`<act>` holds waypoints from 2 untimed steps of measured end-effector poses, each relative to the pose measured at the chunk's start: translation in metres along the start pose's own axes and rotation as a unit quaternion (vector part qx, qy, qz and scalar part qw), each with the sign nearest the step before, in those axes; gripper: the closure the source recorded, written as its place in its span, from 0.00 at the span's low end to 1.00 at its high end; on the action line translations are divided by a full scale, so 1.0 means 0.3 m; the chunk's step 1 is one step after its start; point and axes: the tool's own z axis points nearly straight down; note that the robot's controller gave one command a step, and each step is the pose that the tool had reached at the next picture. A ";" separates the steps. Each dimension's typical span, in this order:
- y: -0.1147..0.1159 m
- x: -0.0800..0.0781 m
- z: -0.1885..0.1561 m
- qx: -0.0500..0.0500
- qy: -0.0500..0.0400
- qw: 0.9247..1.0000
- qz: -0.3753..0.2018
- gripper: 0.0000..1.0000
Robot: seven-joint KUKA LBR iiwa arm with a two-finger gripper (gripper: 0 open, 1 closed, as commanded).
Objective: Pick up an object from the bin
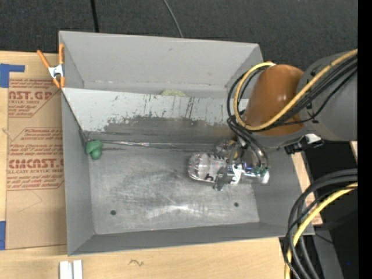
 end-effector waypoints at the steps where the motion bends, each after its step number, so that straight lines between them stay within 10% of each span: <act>1: 0.031 -0.039 -0.235 0.000 -0.003 1.000 0.000 1.00; 2: 0.043 0.163 0.182 0.000 -0.007 1.000 -0.007 1.00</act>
Offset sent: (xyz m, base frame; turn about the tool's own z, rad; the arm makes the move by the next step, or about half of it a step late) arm -0.0515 0.0167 -0.0604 -0.0145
